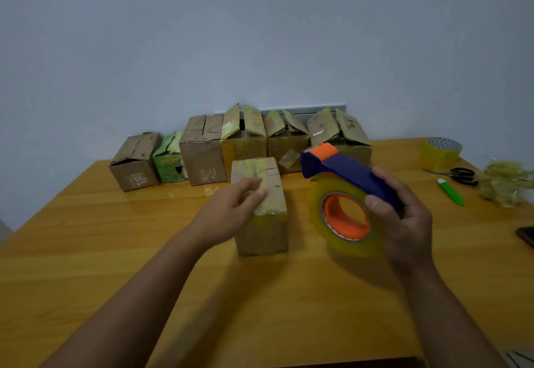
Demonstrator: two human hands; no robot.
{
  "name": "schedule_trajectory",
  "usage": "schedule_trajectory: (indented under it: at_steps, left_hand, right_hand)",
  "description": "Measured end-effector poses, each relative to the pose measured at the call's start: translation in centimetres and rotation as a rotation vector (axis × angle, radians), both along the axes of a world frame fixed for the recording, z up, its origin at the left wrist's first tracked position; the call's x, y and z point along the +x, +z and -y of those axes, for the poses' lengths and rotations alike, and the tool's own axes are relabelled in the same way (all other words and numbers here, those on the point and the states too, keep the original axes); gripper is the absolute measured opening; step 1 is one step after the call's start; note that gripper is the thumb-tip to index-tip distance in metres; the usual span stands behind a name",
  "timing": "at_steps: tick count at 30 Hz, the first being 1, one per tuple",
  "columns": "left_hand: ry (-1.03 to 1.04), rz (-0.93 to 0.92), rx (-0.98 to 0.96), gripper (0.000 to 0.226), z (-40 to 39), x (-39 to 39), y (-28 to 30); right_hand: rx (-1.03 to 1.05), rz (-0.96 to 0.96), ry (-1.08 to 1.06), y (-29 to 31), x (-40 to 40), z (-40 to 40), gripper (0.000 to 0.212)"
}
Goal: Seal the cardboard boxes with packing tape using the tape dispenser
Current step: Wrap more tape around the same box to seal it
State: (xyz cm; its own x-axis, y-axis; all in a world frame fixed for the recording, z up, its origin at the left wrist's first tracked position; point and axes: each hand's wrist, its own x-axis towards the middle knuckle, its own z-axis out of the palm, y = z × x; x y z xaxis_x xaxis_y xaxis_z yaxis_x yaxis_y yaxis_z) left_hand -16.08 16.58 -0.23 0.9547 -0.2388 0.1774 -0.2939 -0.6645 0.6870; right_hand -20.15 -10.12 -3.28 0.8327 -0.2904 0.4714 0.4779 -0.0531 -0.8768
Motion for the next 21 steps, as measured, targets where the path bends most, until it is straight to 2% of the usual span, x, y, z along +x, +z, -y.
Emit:
schedule_trajectory:
  at_steps: [2, 3, 5, 7, 11, 16, 21]
  left_hand:
    - [0.069, 0.015, -0.148, 0.040, 0.9, 0.2, 1.8]
    - [0.085, -0.030, -0.258, 0.042, 1.4, 0.4, 2.7]
    - [0.076, -0.208, -0.505, 0.051, 2.2, 0.4, 4.3]
    - [0.049, -0.346, -0.638, 0.057, 2.6, 0.2, 5.5]
    - [-0.044, -0.439, -0.734, 0.051, 2.5, -0.2, 6.0]
    - [-0.131, -0.421, -0.859, 0.033, 1.9, -0.6, 5.9]
    - [-0.150, -0.447, -0.896, 0.026, 1.0, -0.5, 6.0]
  right_hand:
    - [0.057, 0.001, 0.097, 1.2, 0.7, 0.5, 0.043]
    - [0.085, -0.003, 0.145, 1.6, 1.0, 0.5, 0.042]
    - [0.137, -0.008, 0.233, 2.2, 1.6, 0.4, 0.040]
    - [0.174, -0.014, 0.304, 2.8, 1.9, 0.0, 0.041]
    - [0.205, -0.014, 0.393, 3.6, 2.0, -0.7, 0.044]
    - [0.187, -0.012, 0.440, 3.9, 2.2, -1.7, 0.043]
    - [0.184, -0.019, 0.454, 4.1, 2.2, -2.2, 0.045]
